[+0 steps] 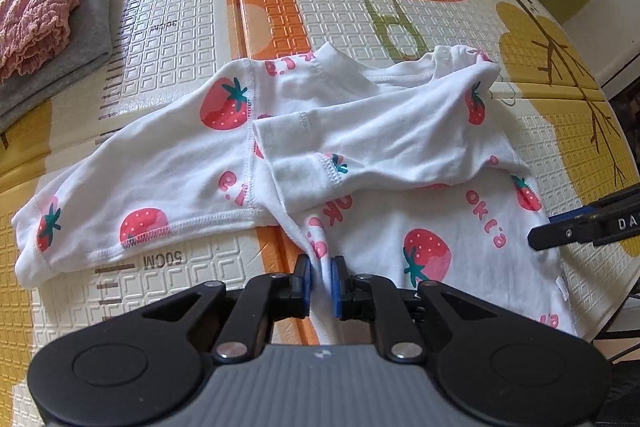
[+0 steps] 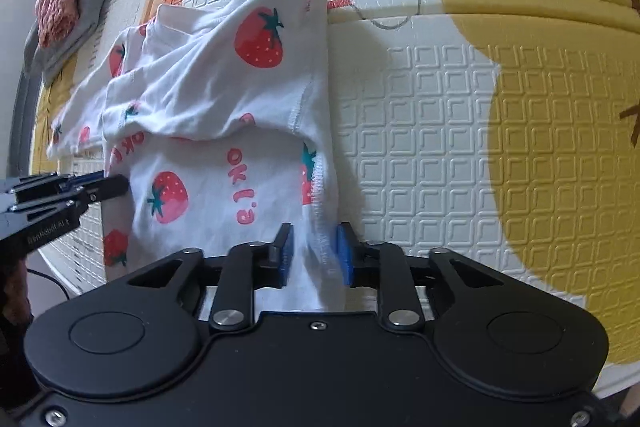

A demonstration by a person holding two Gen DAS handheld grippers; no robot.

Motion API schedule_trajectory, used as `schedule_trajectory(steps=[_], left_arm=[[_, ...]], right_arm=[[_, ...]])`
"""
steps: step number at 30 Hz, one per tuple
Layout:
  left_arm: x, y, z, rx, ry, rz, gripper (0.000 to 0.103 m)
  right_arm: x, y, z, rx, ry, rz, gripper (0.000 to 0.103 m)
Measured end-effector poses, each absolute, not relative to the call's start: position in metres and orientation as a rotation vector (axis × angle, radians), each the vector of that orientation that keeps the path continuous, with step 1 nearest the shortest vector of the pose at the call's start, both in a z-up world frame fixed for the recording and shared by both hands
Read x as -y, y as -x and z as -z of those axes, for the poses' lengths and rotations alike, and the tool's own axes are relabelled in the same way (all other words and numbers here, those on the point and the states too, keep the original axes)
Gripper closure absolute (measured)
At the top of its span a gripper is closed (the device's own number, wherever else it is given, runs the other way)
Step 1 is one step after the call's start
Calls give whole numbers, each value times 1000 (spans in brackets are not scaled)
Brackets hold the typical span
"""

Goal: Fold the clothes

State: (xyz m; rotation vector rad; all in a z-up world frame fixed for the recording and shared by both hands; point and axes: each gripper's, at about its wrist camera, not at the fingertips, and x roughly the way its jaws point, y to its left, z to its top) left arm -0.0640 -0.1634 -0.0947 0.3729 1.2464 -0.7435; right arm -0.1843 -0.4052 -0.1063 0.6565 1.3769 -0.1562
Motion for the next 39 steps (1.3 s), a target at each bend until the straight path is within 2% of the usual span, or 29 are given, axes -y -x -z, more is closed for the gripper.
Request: schedule_trajectory(steps=[2, 10, 13, 15, 19, 20, 21, 23, 26, 34, 37, 39], left_arm=[[164, 64, 93, -1242, -377, 739, 88], [158, 63, 79, -1212, -360, 723, 75], [156, 61, 71, -1193, -338, 709, 64], [156, 60, 67, -1178, -325, 700, 48], [158, 59, 61, -1141, -324, 703, 38], [159, 59, 60, -1137, -325, 701, 36], [159, 59, 59, -1135, -325, 698, 33], [159, 58, 59, -1135, -318, 698, 31], [160, 55, 60, -1141, -315, 693, 27], [164, 52, 63, -1141, -308, 694, 27], [165, 49, 64, -1142, -300, 694, 27], [165, 47, 64, -1143, -296, 692, 27]], right_arm=[[402, 183, 107, -1381, -657, 142, 56], [386, 169, 108, -1417, -612, 162, 45], [388, 167, 110, -1403, -663, 166, 35], [387, 168, 111, -1387, -688, 178, 32], [374, 174, 110, -1388, -625, 187, 31], [371, 173, 111, -1385, -620, 184, 25], [367, 173, 111, -1383, -614, 182, 12], [366, 172, 116, -1384, -662, 159, 0], [362, 172, 118, -1380, -665, 177, 0], [355, 176, 122, -1419, -575, 175, 0], [346, 178, 120, -1425, -529, 201, 4], [341, 179, 117, -1425, -488, 225, 12]])
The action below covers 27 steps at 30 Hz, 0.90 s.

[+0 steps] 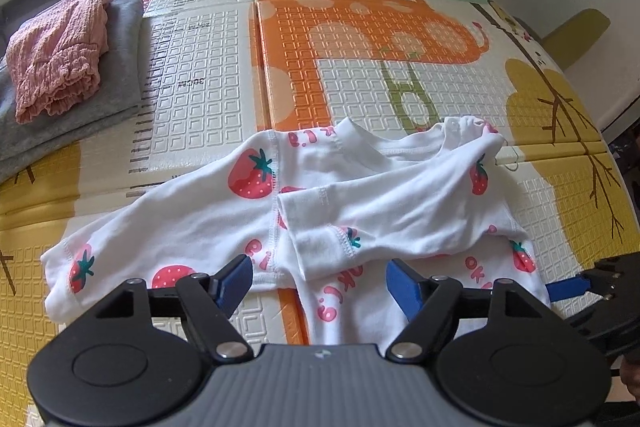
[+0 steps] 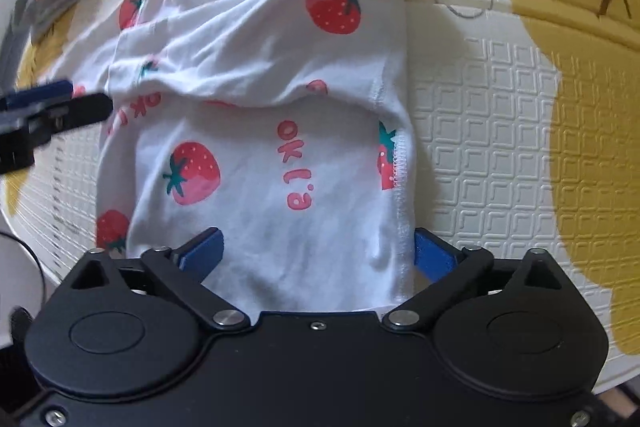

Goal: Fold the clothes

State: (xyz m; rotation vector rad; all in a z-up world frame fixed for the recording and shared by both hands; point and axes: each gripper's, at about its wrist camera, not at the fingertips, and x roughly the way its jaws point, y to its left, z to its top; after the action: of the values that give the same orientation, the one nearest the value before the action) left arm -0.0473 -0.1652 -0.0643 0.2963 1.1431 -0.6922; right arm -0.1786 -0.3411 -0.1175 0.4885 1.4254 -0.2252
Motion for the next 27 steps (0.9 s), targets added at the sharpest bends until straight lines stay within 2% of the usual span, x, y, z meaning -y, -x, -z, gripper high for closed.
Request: schedule_trajectory(steps=[5, 13, 15, 16, 18, 19, 21, 23, 27], left_arm=[[165, 42, 65, -1137, -293, 688, 27], [170, 30, 61, -1121, -265, 706, 27], [172, 26, 61, -1116, -261, 705, 27], [174, 25, 61, -1113, -260, 704, 27], [177, 21, 62, -1107, -258, 702, 27], [179, 18, 63, -1101, -261, 695, 27], [182, 12, 68, -1104, -263, 684, 27], [184, 6, 73, -1116, -259, 675, 27], [183, -1, 84, -1139, -239, 689, 27]], right_arm=[[340, 183, 102, -1376, -480, 252, 14], [360, 174, 58, -1197, -488, 280, 16], [370, 171, 52, -1180, -514, 276, 33], [374, 168, 49, -1177, -525, 276, 38], [378, 163, 49, -1170, -548, 281, 58], [382, 162, 50, -1167, -568, 282, 60], [389, 157, 54, -1159, -617, 285, 74], [392, 151, 61, -1158, -638, 278, 81], [397, 142, 65, -1145, -648, 286, 85]])
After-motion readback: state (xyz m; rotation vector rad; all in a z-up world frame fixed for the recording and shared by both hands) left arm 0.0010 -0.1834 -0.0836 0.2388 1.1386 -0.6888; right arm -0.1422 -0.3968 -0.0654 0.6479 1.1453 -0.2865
